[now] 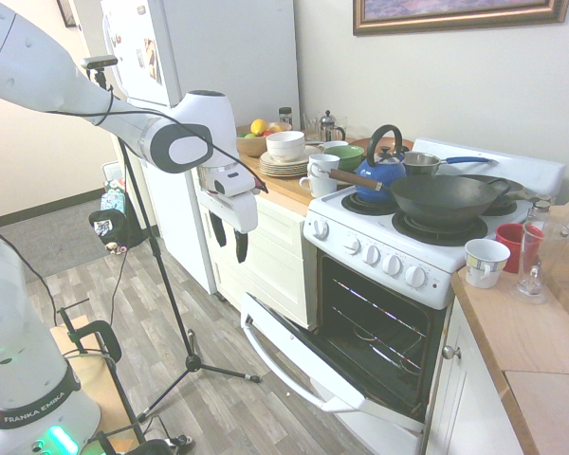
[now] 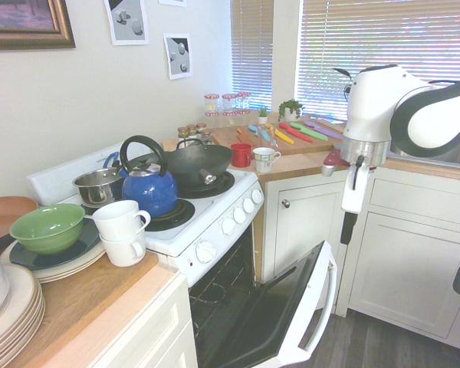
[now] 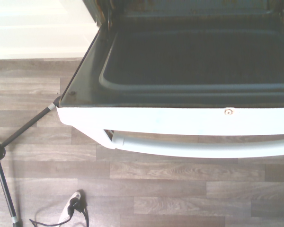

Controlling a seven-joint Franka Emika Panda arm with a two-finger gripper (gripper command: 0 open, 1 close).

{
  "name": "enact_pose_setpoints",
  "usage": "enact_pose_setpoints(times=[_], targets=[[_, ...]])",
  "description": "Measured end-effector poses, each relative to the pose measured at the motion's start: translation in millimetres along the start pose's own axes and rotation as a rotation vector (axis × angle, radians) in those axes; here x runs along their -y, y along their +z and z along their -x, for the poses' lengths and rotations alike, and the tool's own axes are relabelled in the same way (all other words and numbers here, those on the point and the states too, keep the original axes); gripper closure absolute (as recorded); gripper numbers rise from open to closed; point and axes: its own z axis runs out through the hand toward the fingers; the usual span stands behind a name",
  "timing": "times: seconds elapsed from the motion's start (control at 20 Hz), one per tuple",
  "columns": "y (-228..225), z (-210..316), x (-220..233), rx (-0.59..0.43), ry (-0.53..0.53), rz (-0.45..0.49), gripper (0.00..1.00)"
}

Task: Close the oven

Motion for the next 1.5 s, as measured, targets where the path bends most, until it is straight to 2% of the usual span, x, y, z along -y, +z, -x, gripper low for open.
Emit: enact_pose_setpoints(times=[0.15, 0.3, 0.35, 0.65, 0.9, 1.2, 1.5], targets=[[7.9, 2.8, -1.5, 0.031, 0.002, 0.022, 0.00], [45.4, 19.2, -3.3, 0.155, 0.010, 0.067, 0.00], [59.0, 21.2, -2.9, 0.168, 0.011, 0.069, 0.00], [160.0, 15.5, -11.1, 0.107, 0.021, 0.029, 0.00], [243.9, 6.9, -19.1, 0.058, -0.009, 0.033, 0.00], [278.9, -25.6, 22.8, 0.019, -0.027, 0.002, 0.00], [306.7, -64.7, 30.0, 0.015, 0.002, 0.055, 0.00]])
